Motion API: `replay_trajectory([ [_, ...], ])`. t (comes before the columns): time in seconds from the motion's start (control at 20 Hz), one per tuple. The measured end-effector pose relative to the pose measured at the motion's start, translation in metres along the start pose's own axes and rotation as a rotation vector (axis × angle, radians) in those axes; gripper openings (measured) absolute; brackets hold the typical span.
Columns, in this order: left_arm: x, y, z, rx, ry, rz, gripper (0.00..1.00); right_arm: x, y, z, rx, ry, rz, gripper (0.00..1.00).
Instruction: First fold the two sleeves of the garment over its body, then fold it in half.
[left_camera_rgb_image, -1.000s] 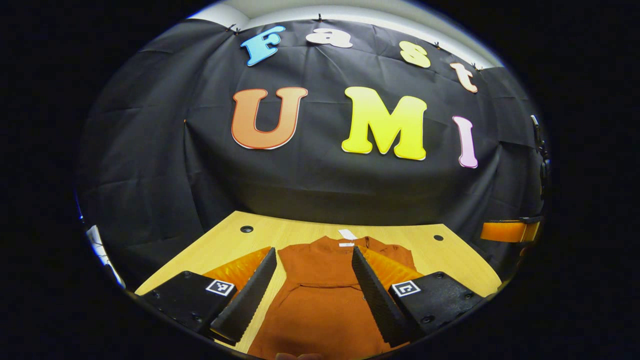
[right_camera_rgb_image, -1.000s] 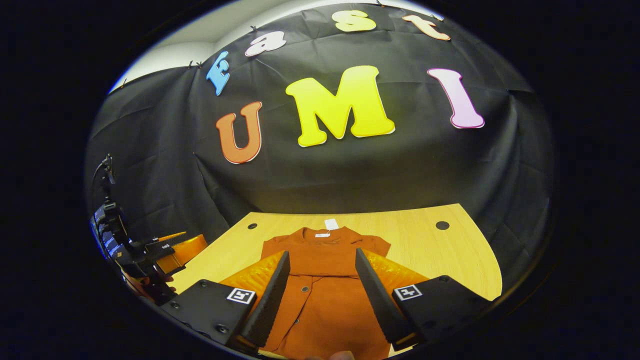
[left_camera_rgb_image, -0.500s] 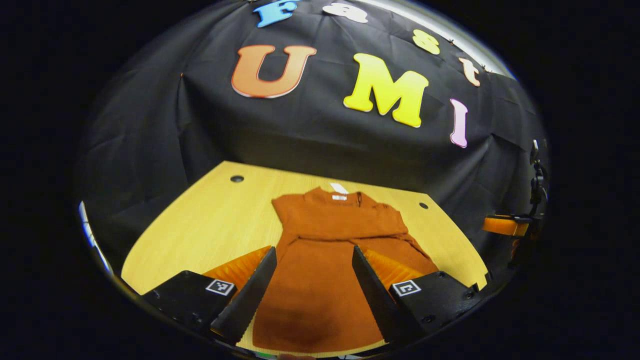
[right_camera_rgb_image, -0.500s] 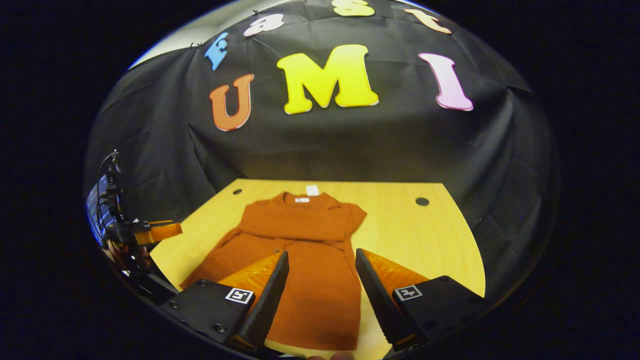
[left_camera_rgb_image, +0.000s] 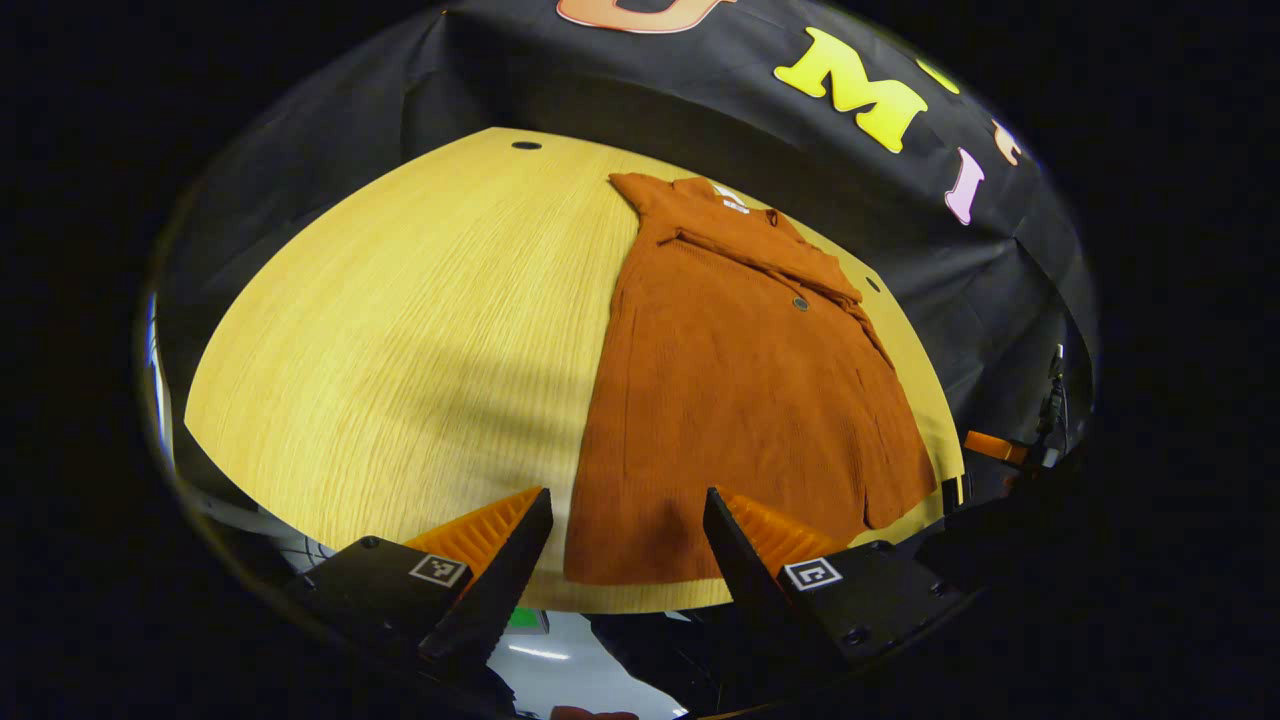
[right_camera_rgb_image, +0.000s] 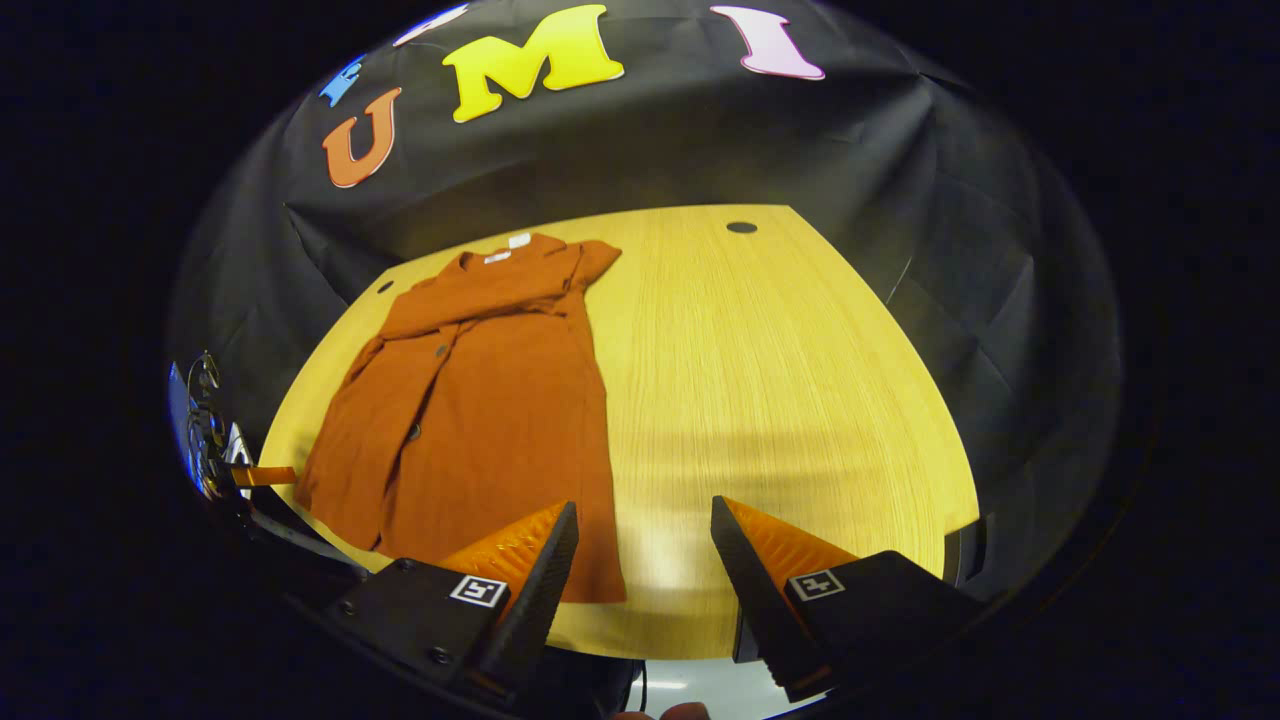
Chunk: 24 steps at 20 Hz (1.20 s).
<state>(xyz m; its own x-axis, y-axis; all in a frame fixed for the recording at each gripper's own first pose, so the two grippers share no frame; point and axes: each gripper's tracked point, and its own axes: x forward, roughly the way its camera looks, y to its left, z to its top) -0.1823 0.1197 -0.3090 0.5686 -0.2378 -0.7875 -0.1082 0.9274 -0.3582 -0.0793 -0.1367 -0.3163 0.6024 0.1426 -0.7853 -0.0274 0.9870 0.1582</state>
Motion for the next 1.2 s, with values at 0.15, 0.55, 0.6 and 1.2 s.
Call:
replay_trajectory([
  [0.15,0.000,-0.003,-0.002,-0.015,-0.001,-0.002,0.99,0.015,0.007,-0.021,0.002,0.045,-0.004,0.82],
  [0.55,0.005,-0.026,-0.010,-0.019,0.001,-0.006,0.98,0.035,0.040,-0.046,-0.106,0.138,-0.029,0.88],
  [0.6,0.006,-0.030,-0.013,-0.007,0.005,-0.008,0.97,0.036,0.044,-0.049,-0.133,0.146,-0.027,0.82],
  [1.2,0.005,-0.046,0.004,0.033,0.029,0.001,0.06,0.021,0.064,-0.029,-0.003,0.201,0.062,0.01],
])
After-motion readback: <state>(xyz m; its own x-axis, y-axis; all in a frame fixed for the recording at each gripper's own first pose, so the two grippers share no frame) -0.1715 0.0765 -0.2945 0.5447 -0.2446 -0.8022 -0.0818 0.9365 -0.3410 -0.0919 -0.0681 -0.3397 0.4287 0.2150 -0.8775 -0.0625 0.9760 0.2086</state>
